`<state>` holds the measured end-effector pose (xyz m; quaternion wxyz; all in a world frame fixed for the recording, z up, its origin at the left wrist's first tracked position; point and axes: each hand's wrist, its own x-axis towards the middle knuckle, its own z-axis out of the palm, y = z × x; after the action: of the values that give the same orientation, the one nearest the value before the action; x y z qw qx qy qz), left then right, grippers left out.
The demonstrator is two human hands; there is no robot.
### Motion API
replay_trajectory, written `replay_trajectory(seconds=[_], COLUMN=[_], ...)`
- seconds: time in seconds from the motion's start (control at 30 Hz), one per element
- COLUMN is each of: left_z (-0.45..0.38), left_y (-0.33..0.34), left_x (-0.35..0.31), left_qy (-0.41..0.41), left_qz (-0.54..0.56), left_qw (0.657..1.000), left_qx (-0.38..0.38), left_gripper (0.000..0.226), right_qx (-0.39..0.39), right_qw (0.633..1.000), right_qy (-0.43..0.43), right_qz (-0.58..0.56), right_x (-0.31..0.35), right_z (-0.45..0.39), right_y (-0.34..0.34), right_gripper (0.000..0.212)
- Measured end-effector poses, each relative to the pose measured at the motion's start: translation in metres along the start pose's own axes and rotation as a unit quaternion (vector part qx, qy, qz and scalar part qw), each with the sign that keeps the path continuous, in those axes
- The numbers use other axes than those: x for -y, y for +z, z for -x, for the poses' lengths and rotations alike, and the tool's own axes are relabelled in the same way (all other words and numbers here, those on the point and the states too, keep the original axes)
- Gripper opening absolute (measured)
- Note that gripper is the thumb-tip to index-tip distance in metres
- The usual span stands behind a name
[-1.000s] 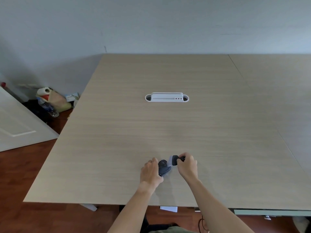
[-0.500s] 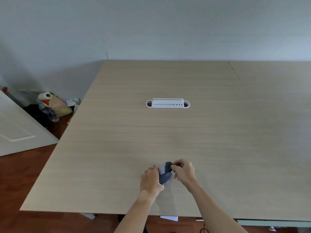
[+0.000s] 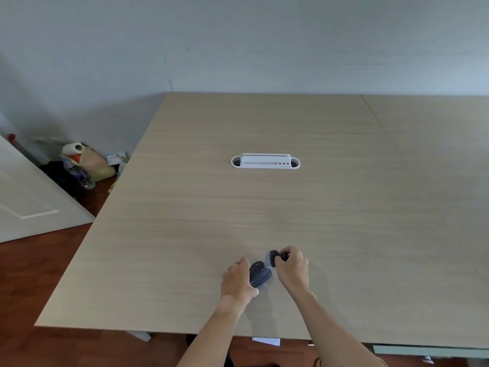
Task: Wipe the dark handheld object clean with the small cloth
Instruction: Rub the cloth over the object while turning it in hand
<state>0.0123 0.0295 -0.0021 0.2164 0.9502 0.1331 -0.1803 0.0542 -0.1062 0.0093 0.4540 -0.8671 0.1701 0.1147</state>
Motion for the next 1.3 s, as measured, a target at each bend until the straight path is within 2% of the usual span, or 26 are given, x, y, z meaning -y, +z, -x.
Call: replay_trajectory(seconds=[0.1, 0.17, 0.23, 0.3, 0.37, 0.43, 0.47, 0.57, 0.6, 0.73, 0.77, 0.83, 0.9, 0.97, 1.03, 1.1, 1.17, 1.23, 1.3], left_z=[0.0, 0.0, 0.0, -0.001, -0.002, -0.001, -0.001, -0.001, -0.001, 0.0, 0.0, 0.001, 0.001, 0.001, 0.001, 0.001, 0.001, 0.001, 0.0], left_y=[-0.001, 0.0, 0.001, 0.0, -0.002, -0.004, -0.004, -0.003, -0.003, -0.007, -0.008, -0.007, -0.006, -0.006, -0.007, -0.008, -0.009, -0.01, -0.01], left_x=[0.0, 0.0, 0.001, 0.0, 0.0, -0.001, -0.001, 0.001, 0.002, 0.003, 0.004, 0.005, 0.006, 0.007, 0.007, 0.006, 0.005, 0.005, 0.006], left_qy=[-0.004, -0.007, -0.006, -0.005, -0.005, -0.009, -0.011, -0.01, -0.008, -0.009, -0.01, -0.012, -0.012, -0.013, -0.016, -0.013, -0.011, -0.009, -0.011], left_qz=[0.0, 0.0, 0.0, 0.001, 0.002, 0.008, 0.016, 0.034, 0.038, 0.055, 0.065, 0.095, 0.108, 0.115, 0.125, 0.123, 0.12, 0.119, 0.119], left_qw=[1.0, 1.0, 1.0, 1.0, 1.0, 1.0, 1.0, 0.999, 0.999, 0.998, 0.998, 0.995, 0.994, 0.993, 0.992, 0.992, 0.993, 0.993, 0.993], left_qx=[-0.001, 0.0, 0.0, 0.0, -0.002, -0.001, 0.001, 0.006, 0.006, 0.006, 0.005, 0.008, 0.008, 0.005, 0.008, 0.014, 0.017, 0.018, 0.02], left_gripper=[0.055, 0.055, 0.055, 0.055, 0.055, 0.056, 0.057, 0.058, 0.058, 0.055, 0.053, 0.054, 0.055, 0.062, 0.073, 0.081, 0.083, 0.082, 0.08], right_qx=[0.077, 0.109, 0.06, 0.002, 0.039, 0.112, 0.118, 0.007, -0.008, 0.104, 0.105, 0.041, 0.007, 0.072, 0.126, 0.071, 0.014, 0.043, 0.093], right_qw=[0.995, 0.993, 0.998, 1.0, 0.999, 0.993, 0.993, 0.999, 1.0, 0.994, 0.994, 0.996, 0.997, 0.997, 0.992, 0.997, 1.0, 0.999, 0.995], right_qy=[-0.001, 0.01, 0.012, 0.007, -0.011, -0.02, -0.02, -0.003, -0.006, -0.023, -0.023, -0.018, -0.013, -0.008, 0.007, 0.013, 0.009, -0.006, -0.012], right_qz=[-0.057, -0.035, 0.008, 0.002, -0.029, -0.016, 0.004, 0.034, 0.026, -0.004, 0.019, 0.082, 0.069, 0.002, 0.005, 0.041, 0.02, -0.023, -0.015], right_x=[0.005, 0.001, -0.004, -0.004, 0.0, 0.003, 0.002, -0.002, -0.002, 0.004, 0.002, -0.001, -0.002, 0.001, 0.0, -0.004, -0.007, -0.006, -0.005], right_z=[-0.001, -0.002, -0.002, -0.003, -0.004, -0.003, -0.002, -0.001, -0.002, -0.003, -0.003, -0.002, -0.003, -0.004, -0.003, -0.002, -0.001, -0.001, 0.001], right_y=[-0.001, -0.001, 0.0, -0.001, -0.002, -0.001, 0.0, 0.003, 0.002, 0.002, 0.003, 0.002, 0.0, 0.0, 0.001, 0.003, 0.003, 0.002, 0.001], right_gripper=[0.008, 0.008, 0.006, 0.006, 0.006, 0.008, 0.006, 0.005, 0.005, 0.005, 0.006, 0.006, 0.005, 0.004, 0.004, 0.006, 0.005, 0.003, 0.005])
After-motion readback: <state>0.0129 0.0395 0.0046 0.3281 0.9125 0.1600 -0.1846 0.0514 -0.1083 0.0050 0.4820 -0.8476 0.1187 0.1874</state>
